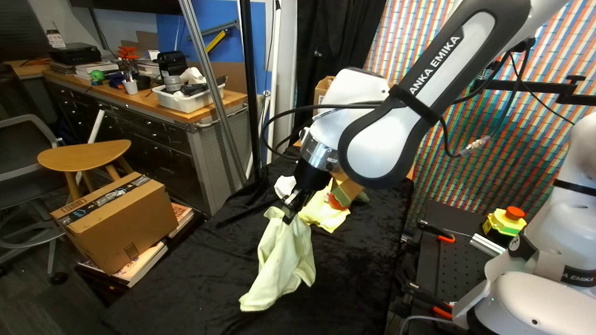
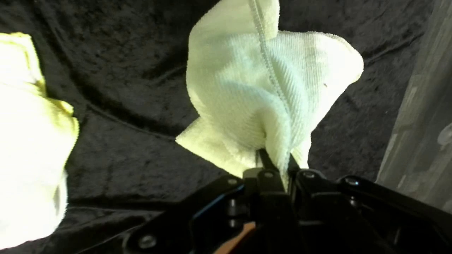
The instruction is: Pile up all the objects on the table
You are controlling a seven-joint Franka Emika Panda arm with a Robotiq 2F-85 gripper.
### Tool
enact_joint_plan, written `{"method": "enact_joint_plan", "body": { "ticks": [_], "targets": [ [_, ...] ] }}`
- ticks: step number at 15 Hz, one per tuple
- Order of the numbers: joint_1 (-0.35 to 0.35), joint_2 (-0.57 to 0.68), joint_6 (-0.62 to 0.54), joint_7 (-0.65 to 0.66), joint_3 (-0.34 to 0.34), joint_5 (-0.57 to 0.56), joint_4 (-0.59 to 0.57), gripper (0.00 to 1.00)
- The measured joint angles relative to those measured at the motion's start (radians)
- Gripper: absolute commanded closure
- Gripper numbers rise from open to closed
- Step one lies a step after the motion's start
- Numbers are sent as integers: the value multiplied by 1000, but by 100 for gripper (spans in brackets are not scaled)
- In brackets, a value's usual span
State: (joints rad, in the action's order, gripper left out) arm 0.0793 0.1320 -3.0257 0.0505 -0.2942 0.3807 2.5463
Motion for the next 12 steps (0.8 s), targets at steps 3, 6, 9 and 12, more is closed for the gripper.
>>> {"method": "enact_joint_plan", "body": {
  "ticks": [3, 6, 9, 12],
  "targets": [
    [3, -95, -57, 93, 74, -40, 93, 93],
    [-29, -191, -104, 251, 135, -194, 188, 92],
    [-209, -272, -107, 435, 86, -390, 220, 92],
    [-449, -359, -42, 631, -56, -544, 203, 93]
  ]
}}
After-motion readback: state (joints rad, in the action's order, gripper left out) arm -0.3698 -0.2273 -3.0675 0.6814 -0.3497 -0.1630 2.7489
